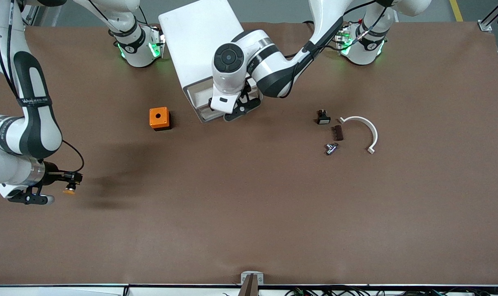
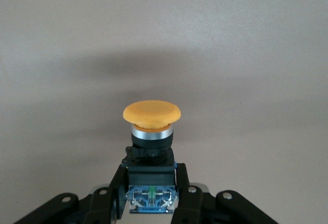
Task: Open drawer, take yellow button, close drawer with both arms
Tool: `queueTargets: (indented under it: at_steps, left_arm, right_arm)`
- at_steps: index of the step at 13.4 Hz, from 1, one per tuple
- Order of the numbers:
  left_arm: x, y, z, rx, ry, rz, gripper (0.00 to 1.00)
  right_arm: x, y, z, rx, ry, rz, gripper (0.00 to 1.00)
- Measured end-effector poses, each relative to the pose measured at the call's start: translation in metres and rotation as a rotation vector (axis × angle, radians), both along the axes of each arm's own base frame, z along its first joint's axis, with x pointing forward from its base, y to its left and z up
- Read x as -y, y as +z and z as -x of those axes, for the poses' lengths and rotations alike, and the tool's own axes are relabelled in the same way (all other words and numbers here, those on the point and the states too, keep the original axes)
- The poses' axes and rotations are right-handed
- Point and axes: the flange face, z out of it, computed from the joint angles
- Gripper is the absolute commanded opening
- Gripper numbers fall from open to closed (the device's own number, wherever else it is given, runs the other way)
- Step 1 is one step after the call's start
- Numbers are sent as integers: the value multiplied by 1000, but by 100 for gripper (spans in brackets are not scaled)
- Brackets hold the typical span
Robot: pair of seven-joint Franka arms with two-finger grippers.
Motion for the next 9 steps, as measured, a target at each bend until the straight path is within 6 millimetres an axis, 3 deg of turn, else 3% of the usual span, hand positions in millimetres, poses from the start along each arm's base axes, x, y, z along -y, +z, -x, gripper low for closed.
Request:
queueTargets:
  at_steps: [6,9]
  left_arm:
    - [8,-10,21,-143,48,44,100]
    - [6,-14,21,-162,59,45,100]
  right_arm:
    - [9,-62,-3,13,9,-4,3]
    - [9,-85,-2,8,10,-6,12]
